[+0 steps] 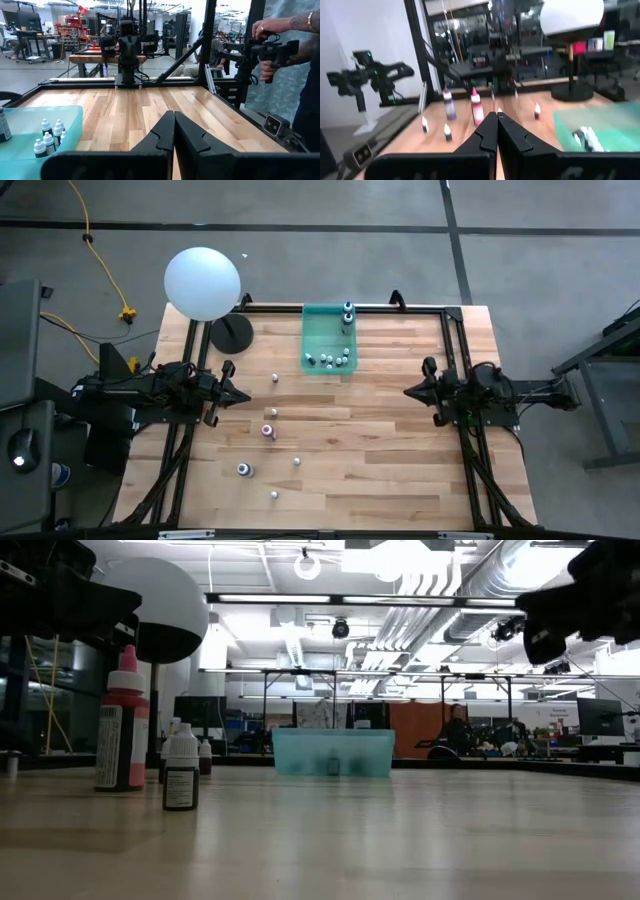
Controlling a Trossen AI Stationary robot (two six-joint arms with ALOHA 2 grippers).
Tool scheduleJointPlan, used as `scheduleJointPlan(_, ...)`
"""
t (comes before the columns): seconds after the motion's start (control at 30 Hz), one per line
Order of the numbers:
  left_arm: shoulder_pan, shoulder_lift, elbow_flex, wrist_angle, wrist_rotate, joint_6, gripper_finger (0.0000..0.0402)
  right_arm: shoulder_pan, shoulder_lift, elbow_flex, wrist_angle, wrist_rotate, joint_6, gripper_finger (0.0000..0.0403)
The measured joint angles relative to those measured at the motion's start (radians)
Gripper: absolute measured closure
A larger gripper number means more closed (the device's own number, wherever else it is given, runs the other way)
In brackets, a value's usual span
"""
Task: Pick & Place food coloring
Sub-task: Put the pink food coloring bottle into the light blue bin
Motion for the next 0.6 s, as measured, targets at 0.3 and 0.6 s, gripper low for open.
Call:
scheduleJointPlan(0.3, 0.0, 0.0, 0.0, 0.0, 0.0, 0.0, 0.0401, -0.001, 0.019, 0.0, -0.077, 0.045, -0.005, 0.0403)
scheduleJointPlan(0.6, 0.0, 0.0, 0.0, 0.0, 0.0, 0.0, 0.0401, -0.001, 0.087, 0.001, -0.083, 0.088, -0.001, 0.0403)
